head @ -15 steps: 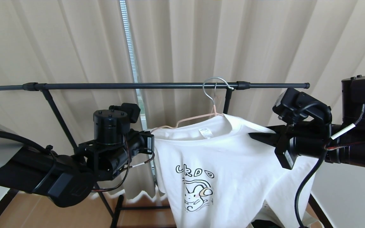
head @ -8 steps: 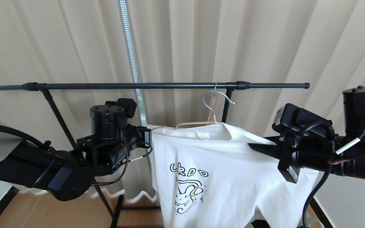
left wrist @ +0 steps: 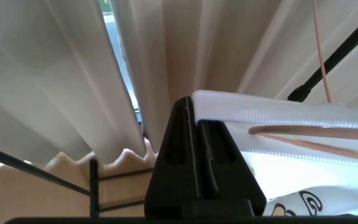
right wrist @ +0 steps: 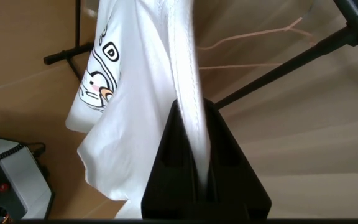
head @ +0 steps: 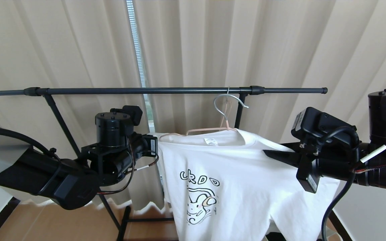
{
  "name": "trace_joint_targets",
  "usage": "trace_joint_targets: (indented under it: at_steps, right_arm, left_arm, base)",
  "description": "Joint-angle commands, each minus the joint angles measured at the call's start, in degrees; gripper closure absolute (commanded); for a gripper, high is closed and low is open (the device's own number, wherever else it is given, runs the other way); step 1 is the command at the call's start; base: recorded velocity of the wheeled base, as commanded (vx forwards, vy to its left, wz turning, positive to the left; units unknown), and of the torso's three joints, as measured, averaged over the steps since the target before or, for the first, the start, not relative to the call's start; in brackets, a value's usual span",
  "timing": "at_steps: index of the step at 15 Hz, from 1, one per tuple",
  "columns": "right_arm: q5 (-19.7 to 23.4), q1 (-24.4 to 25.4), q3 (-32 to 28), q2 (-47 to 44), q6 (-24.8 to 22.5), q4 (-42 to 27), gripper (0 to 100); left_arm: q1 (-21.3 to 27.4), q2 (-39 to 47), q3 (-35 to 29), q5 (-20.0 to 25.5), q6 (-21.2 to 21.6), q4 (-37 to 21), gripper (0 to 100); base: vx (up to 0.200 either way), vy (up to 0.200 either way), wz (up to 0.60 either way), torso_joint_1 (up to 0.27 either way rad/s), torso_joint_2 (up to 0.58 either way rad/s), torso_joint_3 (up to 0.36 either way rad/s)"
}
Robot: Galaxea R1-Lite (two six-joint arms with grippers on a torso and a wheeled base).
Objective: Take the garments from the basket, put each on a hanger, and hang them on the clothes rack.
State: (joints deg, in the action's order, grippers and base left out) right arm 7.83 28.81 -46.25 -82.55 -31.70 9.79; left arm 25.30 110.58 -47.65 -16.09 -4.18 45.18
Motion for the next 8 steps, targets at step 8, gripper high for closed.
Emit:
trace_joint_targets:
  at_steps: [8]
  right_arm:
    - [-0.18,1.78,1.95,0.64,1.37,6.29,100]
  left_arm:
    - [3.09,1.04,-0.25,-0.08,1.72,0.09,100]
  base:
    - [0.0,0.0,0.0,0.0,0.0,0.0]
